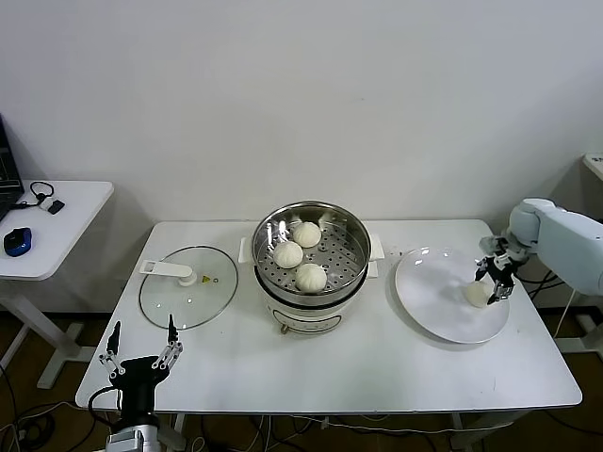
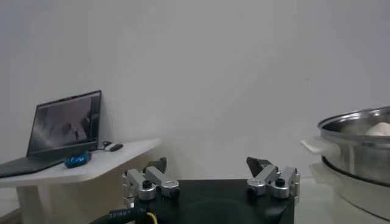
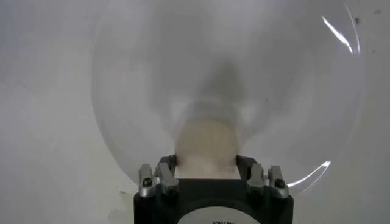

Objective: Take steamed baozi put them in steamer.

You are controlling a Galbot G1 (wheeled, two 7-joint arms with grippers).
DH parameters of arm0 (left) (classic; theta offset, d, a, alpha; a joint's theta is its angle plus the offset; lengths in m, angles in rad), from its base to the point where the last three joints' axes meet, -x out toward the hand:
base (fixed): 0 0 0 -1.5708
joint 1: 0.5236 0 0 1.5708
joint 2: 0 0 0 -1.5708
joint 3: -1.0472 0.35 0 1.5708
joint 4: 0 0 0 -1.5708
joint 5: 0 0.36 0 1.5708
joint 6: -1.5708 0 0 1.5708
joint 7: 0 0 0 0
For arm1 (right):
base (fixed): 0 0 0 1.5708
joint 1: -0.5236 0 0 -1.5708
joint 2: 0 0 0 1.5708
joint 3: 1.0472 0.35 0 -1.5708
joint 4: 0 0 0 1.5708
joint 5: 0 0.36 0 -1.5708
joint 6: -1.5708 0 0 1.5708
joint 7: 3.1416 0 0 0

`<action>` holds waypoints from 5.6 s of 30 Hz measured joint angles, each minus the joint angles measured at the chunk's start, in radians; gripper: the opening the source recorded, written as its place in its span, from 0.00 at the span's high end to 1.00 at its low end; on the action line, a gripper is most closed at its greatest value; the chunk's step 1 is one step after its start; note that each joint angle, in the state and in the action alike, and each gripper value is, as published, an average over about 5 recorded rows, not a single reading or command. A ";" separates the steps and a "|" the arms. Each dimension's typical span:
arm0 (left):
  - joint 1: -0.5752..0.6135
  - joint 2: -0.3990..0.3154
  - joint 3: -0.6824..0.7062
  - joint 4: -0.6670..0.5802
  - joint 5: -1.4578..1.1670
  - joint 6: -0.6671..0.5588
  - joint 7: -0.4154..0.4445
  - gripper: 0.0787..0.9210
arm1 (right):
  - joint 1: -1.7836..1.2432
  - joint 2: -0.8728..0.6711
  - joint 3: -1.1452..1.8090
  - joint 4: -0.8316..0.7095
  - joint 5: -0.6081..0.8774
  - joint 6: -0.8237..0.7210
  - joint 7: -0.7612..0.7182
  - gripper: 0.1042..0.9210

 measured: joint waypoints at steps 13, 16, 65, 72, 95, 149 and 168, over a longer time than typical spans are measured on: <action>0.007 0.012 0.011 -0.022 -0.012 0.002 0.004 0.12 | 0.176 -0.039 -0.137 0.180 0.097 -0.054 -0.003 0.34; 0.006 0.014 0.012 -0.024 -0.013 0.005 0.006 0.12 | 0.254 -0.036 -0.191 0.235 0.138 -0.066 -0.007 0.34; -0.003 0.027 0.021 -0.052 -0.034 0.028 0.026 0.12 | 0.558 0.412 -0.470 0.532 0.647 -0.365 0.167 0.34; -0.008 0.022 0.022 -0.054 -0.035 0.033 0.029 0.12 | 0.518 0.411 -0.458 0.524 0.631 -0.372 0.181 0.32; -0.002 0.022 0.028 -0.074 -0.031 0.041 0.032 0.12 | 0.593 0.291 -0.401 0.633 0.717 -0.400 0.332 0.12; 0.031 0.038 0.038 -0.042 0.018 -0.002 0.032 0.12 | -1.701 0.194 1.881 1.378 0.223 -0.087 1.106 0.12; 0.034 0.029 0.046 -0.050 0.034 -0.004 0.034 0.12 | -1.866 0.494 2.005 1.397 0.148 0.050 1.046 0.12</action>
